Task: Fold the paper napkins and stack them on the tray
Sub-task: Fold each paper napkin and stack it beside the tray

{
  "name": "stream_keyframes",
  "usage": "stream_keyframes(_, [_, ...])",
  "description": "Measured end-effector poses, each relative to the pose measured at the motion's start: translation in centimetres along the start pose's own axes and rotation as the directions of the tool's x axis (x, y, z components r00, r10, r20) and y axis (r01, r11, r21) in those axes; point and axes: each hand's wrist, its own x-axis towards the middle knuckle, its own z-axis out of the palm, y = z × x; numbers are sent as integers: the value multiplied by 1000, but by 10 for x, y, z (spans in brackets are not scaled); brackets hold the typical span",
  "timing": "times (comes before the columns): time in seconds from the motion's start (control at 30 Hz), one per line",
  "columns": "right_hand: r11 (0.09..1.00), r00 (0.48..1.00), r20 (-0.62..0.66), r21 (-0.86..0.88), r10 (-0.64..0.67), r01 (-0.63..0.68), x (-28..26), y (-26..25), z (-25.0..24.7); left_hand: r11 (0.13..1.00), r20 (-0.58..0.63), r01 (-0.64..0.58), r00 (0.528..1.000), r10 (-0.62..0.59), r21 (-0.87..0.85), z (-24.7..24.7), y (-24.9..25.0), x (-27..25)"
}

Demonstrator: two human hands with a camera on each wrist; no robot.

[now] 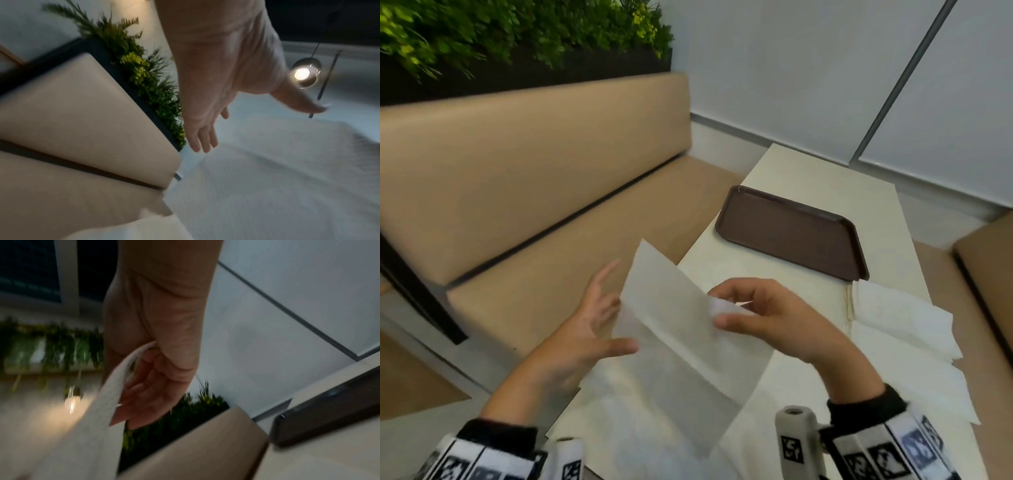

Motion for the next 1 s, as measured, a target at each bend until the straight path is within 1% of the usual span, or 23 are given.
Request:
stream_keyframes(0.03, [998, 999, -39, 52, -19, 21, -8, -11, -10, 998, 141, -3, 990, 11, -58, 7, 14, 7])
stream_keyframes(0.07, [992, 994, -99, 113, -39, 51, -15, -18, -20, 997, 240, -16, 970, 32, -71, 15, 25, 13])
stream_keyframes(0.1, [980, 983, -175, 180, -58, 89, -22, -23, -29, 997, 287, -30, 957, 48, -67, 24, 36, 18])
stream_keyframes(0.17, [949, 935, -351, 274, -53, 157, -35, -25, -44, 997, 275, -36, 960, 55, -73, 43, 55, 27])
stream_keyframes(0.23, [933, 864, -502, 318, 16, 168, -54, -19, -52, 985, 256, -54, 962, 94, -163, 63, 65, 35])
stream_keyframes(0.27, [916, 838, -542, 366, 67, 164, -65, -14, -53, 976, 230, -77, 965, 124, -203, 73, 67, 39])
stream_keyframes(0.3, [887, 828, -549, 431, 112, 165, -75, -6, -53, 968, 185, -112, 970, 156, -226, 83, 70, 42])
stream_keyframes(0.33, [858, 833, -536, 485, 138, 171, -85, 0, -52, 962, 131, -146, 975, 180, -232, 92, 72, 44])
stream_keyframes(0.4, [839, 846, -514, 515, 141, 174, -104, 7, -50, 945, 32, -220, 972, 234, -243, 111, 80, 47])
stream_keyframes(0.47, [848, 856, -500, 503, 130, 166, -121, 11, -49, 929, -4, -297, 953, 304, -220, 124, 84, 49])
stream_keyframes(0.53, [819, 829, -545, 528, 124, 224, -133, 12, -49, 921, 12, -352, 933, 359, -165, 133, 89, 50])
stream_keyframes(0.57, [770, 804, -582, 567, 122, 293, -138, 15, -49, 920, 20, -365, 928, 371, -145, 135, 91, 51])
stream_keyframes(0.6, [692, 769, -628, 608, 119, 390, -141, 17, -49, 917, 19, -375, 924, 381, -133, 138, 92, 51])
stream_keyframes(0.63, [591, 739, -666, 637, 100, 495, -144, 22, -49, 915, 11, -384, 921, 389, -125, 140, 93, 52])
stream_keyframes(0.67, [498, 727, -683, 657, 74, 567, -147, 22, -49, 913, 1, -388, 920, 391, -123, 144, 94, 52])
stream_keyframes(0.7, [450, 735, -677, 669, 40, 592, -149, 24, -47, 912, -9, -390, 920, 392, -122, 147, 96, 51])
stream_keyframes(0.73, [489, 755, -655, 666, 20, 564, -151, 24, -44, 912, -24, -394, 919, 394, -111, 151, 97, 51])
stream_keyframes(0.77, [594, 779, -626, 634, 19, 495, -153, 27, -41, 912, -42, -401, 916, 398, -90, 155, 97, 51])
stream_keyframes(0.8, [721, 791, -611, 564, 38, 402, -154, 29, -37, 912, -58, -405, 914, 402, -63, 158, 97, 52])
stream_keyframes(0.83, [819, 782, -620, 477, 57, 318, -154, 34, -34, 914, -68, -404, 913, 401, -38, 160, 97, 52])
stream_keyframes(0.87, [876, 762, -644, 404, 68, 263, -155, 37, -31, 914, -69, -406, 912, 404, -11, 163, 97, 53])
stream_keyframes(0.9, [892, 734, -675, 374, 73, 255, -155, 41, -30, 911, -62, -413, 908, 413, 24, 164, 96, 53])
stream_keyframes(1.0, [869, 656, -753, 357, 50, 343, -159, 46, -34, 907, -13, -410, 910, 413, 100, 167, 97, 52])
